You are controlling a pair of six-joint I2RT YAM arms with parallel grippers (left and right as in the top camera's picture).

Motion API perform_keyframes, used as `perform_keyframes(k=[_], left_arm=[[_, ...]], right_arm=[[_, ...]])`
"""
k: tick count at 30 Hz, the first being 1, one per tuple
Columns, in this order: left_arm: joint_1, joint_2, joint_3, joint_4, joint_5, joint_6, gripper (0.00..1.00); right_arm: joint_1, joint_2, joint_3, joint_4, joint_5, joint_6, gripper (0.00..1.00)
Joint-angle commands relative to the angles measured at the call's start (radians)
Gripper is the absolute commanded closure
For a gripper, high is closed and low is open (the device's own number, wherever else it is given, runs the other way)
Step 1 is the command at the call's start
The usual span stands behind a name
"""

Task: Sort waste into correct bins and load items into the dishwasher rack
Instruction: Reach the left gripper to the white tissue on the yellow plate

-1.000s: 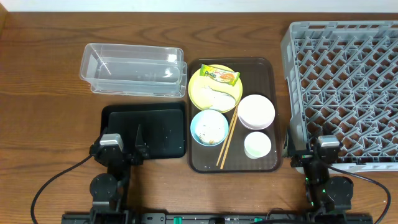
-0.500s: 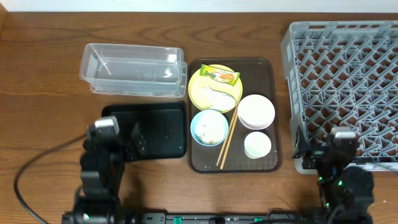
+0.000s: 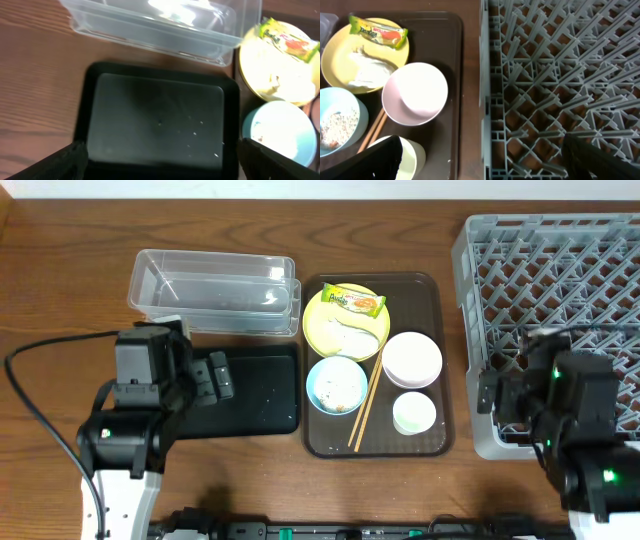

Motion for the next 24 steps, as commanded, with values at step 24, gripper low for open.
perform_keyframes(k=[24], left_arm=[[-0.476,0.665,0.225,0.540,0.031,-0.141,0.02]], right_arm=[[0.007,0.026,0.036,-0.023,0.011,0.006,0.01]])
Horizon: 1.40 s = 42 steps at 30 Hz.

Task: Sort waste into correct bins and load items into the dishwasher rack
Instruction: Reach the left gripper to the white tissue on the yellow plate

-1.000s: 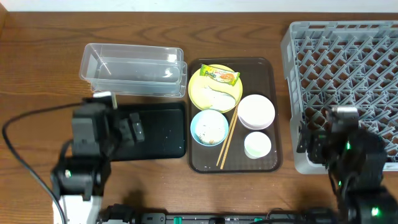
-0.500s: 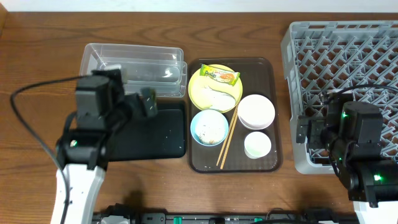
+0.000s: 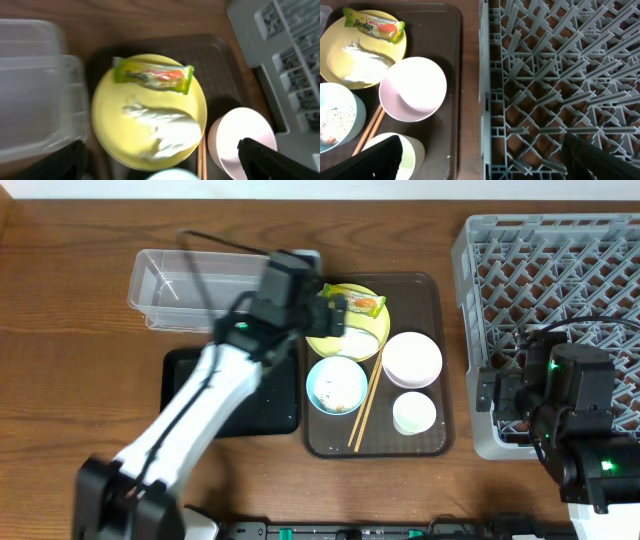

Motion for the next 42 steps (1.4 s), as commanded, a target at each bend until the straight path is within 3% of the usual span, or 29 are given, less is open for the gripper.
perform_keyframes(k=[1,22,27,32,35,36,42], left_arm=[[-0.053,0.092,0.021,0.034,-0.048,-0.015,0.02],[-0.117,0.399,0.020,0.197,-0.048,-0.050,0.02],[-0.124,0.417,0.020,0.204,-0.048,-0.050,0.18],[-0.124,0.418,0.020,0.206,-0.048,-0.050,0.58],[-0.124,0.412,0.021,0.210,-0.048,-0.050,0.90],[-0.123,0.407,0.021,0.211,-0.049,-0.049,0.94],[-0.104,0.301,0.021,0.204,-0.060,-0.046,0.94]], right_arm=[[0.007,-0.002,0.026,-0.006,0.010,0.006,0.01],[0.007,-0.002,0.026,-0.009,0.010,0.006,0.01],[0.007,-0.002,0.026,-0.008,0.010,0.006,0.01],[0.007,-0.002,0.026,-0.008,0.010,0.006,0.01],[0.007,-0.002,0.026,-0.008,0.010,0.006,0.01],[0.007,-0.002,0.026,-0.009,0.010,0.006,0.01],[0.007,-0.002,0.026,-0.007,0.010,0.006,0.01]])
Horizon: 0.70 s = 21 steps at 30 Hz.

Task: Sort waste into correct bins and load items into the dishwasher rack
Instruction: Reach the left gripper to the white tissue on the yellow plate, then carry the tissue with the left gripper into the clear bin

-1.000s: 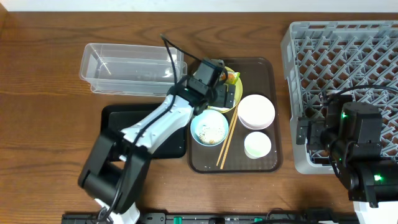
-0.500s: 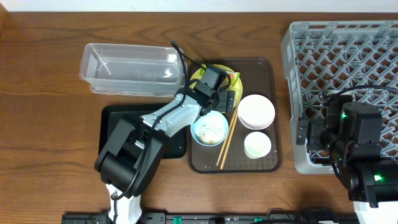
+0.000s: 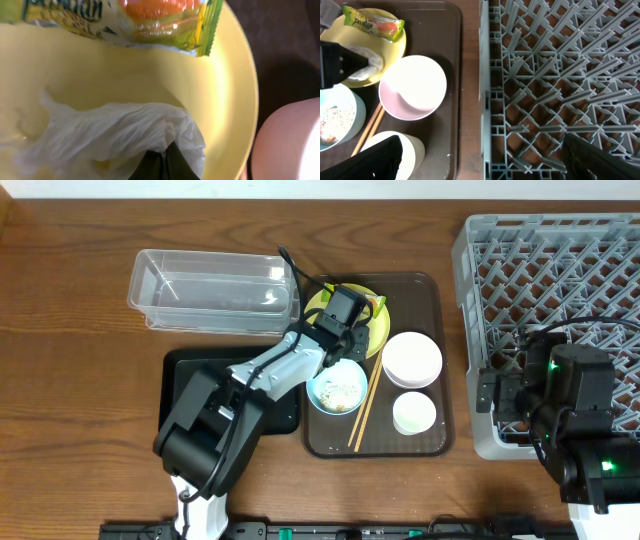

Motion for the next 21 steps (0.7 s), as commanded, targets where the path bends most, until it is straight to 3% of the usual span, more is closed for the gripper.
perform_keyframes(k=[1,10,21], left_arm=[[0.023,-0.117,0.021,0.001,-0.020,0.006,0.94],[0.167,-0.343,0.021,-0.056,-0.139,0.006,0.94],[0.343,-0.289,0.018,-0.054,-0.188,0.005,0.92]], right_arm=[[0.007,-0.002,0.024,0.000,0.010,0.006,0.01],[0.007,-0.002,0.024,0.003,0.010,0.006,0.01],[0.007,-0.002,0.024,0.003,0.010,0.006,0.01]])
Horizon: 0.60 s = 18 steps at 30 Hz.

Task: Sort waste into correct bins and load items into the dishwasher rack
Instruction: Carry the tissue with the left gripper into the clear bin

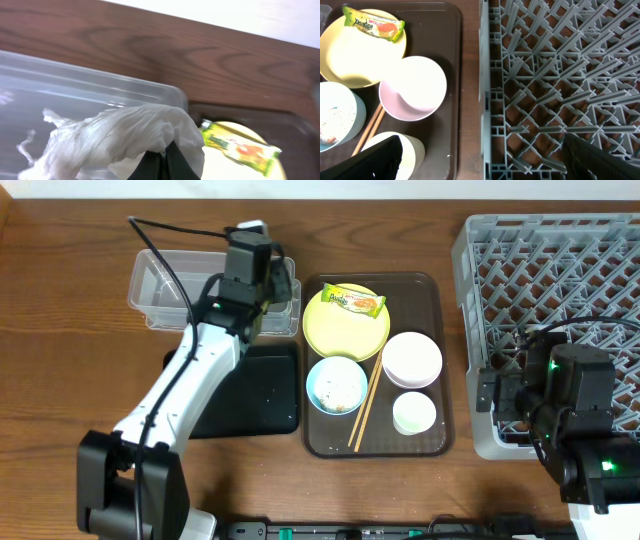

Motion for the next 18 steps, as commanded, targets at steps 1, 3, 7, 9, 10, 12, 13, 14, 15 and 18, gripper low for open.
perform_keyframes(k=[1,3,7,9,10,12,13,14,15,18], left_arm=[[0.031,0.034,0.005,0.004,-0.023,0.005,0.87],[0.037,0.035,0.005,0.005,-0.022,0.006,0.62],[0.026,0.016,0.006,0.005,0.056,0.005,0.42],[0.008,0.003,0.006,0.000,0.138,0.005,0.25],[-0.004,-0.002,0.006,-0.006,0.172,0.005,0.15],[-0.029,-0.005,0.005,-0.025,0.216,0.004,0.14],[-0.040,-0.005,0.005,-0.035,0.232,0.004,0.13],[-0.052,-0.005,0.005,-0.048,0.246,0.005,0.13],[-0.061,-0.005,0.005,-0.058,0.256,0.004,0.12],[-0.089,-0.002,0.005,-0.054,0.314,0.004,0.13]], right_arm=[[0.007,-0.002,0.024,0.001,0.010,0.006,0.01],[0.007,-0.002,0.024,0.000,0.010,0.006,0.01],[0.007,-0.002,0.024,0.001,0.010,0.006,0.01],[0.007,-0.002,0.024,0.000,0.010,0.006,0.01],[0.007,-0.002,0.024,0.000,0.010,0.006,0.01],[0.007,-0.002,0.024,0.000,0.010,0.006,0.01],[0.007,-0.002,0.024,0.000,0.010,0.006,0.01],[0.007,-0.002,0.024,0.000,0.010,0.006,0.01],[0.007,-0.002,0.024,0.000,0.010,0.006,0.01],[0.007,-0.002,0.024,-0.001,0.010,0.006,0.01]])
